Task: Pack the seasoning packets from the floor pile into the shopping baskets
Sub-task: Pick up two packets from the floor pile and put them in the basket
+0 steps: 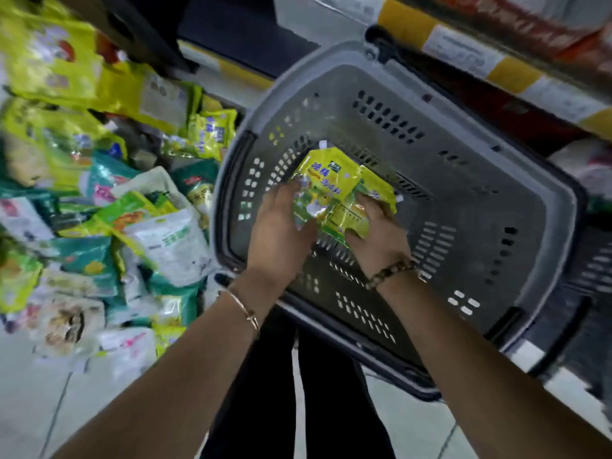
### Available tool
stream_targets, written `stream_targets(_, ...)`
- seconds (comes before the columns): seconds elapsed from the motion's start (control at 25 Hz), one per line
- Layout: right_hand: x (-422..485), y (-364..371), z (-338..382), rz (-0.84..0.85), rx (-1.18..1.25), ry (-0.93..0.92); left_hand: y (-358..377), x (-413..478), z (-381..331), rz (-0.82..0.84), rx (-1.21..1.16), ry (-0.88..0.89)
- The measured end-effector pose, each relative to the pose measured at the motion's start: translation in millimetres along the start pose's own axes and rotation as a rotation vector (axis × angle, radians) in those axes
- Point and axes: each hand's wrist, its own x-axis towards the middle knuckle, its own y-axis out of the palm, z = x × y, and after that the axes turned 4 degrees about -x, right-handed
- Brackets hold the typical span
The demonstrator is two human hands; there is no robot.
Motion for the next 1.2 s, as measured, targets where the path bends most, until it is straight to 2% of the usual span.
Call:
stream_targets(0.24, -57, -10, 90, -0.013, 0.030, -0.216, -91, -69, 9, -0.154, -0.096, -0.191)
stream_targets(0.36, -76, 14, 136, 0.013, 0.056, -0.326, -127, -94, 51, -0.239, -0.179, -0.356)
stream_targets(0.56, -98, 84, 198, 0.170, -0.015, -0.373, -174, -119, 135, -0.271, -0.214, -0.503)
stream_targets(0.68, -96, 133, 218, 0.257, -0.029, -0.282, -195, -123, 185, -0.241, -0.198, -0.568)
stream_targets(0.88, -64, 210, 213, 0.397, -0.056, 0.036, -200, -126, 263, -0.099, -0.210, -0.713)
stream_targets(1.04, -23, 258, 187, 0.379, -0.130, 0.199, -181, -113, 319, -0.073, -0.292, -0.782)
stream_targets(1.2, 32, 294, 152, 0.354, -0.290, 0.220, -151, -79, 364, -0.050, -0.308, -0.790)
